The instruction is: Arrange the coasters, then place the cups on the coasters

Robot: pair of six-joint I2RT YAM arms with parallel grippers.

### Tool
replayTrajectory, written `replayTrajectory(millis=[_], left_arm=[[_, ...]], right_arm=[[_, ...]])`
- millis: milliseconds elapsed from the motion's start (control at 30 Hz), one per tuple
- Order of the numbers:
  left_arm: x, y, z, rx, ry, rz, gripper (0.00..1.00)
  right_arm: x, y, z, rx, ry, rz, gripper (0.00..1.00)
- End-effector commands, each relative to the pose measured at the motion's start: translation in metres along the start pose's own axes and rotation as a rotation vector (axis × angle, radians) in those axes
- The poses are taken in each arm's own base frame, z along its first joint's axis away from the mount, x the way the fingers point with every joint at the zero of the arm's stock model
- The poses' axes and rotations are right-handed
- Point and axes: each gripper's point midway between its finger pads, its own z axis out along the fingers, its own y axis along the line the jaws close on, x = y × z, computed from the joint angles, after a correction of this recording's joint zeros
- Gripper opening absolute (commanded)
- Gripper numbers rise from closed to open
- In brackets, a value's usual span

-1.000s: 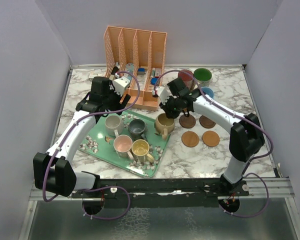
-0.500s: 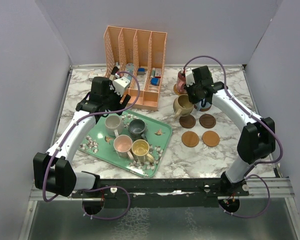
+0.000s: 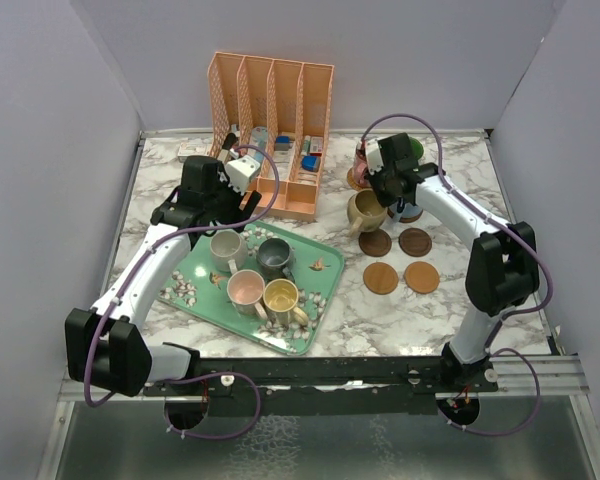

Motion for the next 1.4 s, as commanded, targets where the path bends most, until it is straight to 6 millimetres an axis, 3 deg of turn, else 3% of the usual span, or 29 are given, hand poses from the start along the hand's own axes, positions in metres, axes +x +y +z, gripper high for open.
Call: replayTrajectory(millis=[0,567,1367], left_arm=[[-0.007,-0.002,-0.006,0.011,-0.045,-0.002,0.79],[-0.006,-0.002,-0.007,0.008,-0.043,0.002,0.79],[-0.004,0.001,-0.003,0.001,-0.031,0.010,0.82]], right_arm=[[-0.053,-0.012,-0.005,0.008,-0.181,-0.088,0.01],[-0.063,-0.027,0.018,0.003,-0.197,-0.260,0.01],[-0.061,-0.040,0.049,-0.022,-0.158,-0.277,0.01]])
